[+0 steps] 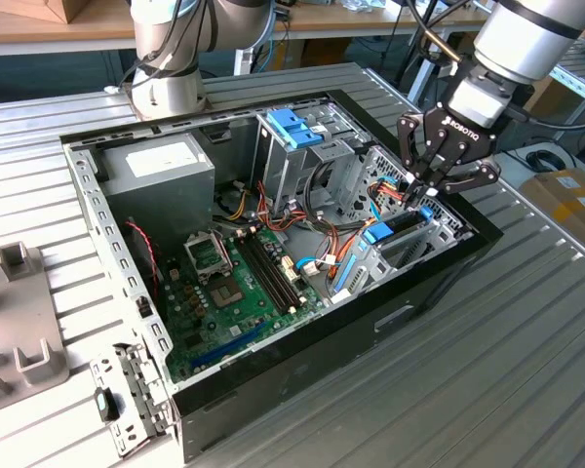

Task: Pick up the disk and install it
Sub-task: 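Insert the first disk wire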

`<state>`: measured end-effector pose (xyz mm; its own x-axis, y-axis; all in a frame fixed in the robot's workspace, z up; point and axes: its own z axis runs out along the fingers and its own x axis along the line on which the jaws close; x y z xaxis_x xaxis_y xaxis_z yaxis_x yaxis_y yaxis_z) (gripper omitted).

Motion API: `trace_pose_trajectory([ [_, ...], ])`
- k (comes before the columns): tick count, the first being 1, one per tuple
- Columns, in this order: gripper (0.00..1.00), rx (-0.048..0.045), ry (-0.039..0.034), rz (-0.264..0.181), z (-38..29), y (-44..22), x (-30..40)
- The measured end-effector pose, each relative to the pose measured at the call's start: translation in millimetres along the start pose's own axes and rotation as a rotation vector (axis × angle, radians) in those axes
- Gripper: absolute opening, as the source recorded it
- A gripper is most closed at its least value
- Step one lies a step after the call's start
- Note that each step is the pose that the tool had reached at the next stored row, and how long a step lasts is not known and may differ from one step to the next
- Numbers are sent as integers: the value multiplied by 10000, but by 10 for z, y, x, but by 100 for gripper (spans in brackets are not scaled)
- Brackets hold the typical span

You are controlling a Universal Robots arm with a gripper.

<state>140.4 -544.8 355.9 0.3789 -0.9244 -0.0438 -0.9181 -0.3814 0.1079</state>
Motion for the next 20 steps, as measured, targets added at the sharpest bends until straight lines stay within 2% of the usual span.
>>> trace_pose_trajectory([
  [20,16,26,-64,597,3,0,0],
])
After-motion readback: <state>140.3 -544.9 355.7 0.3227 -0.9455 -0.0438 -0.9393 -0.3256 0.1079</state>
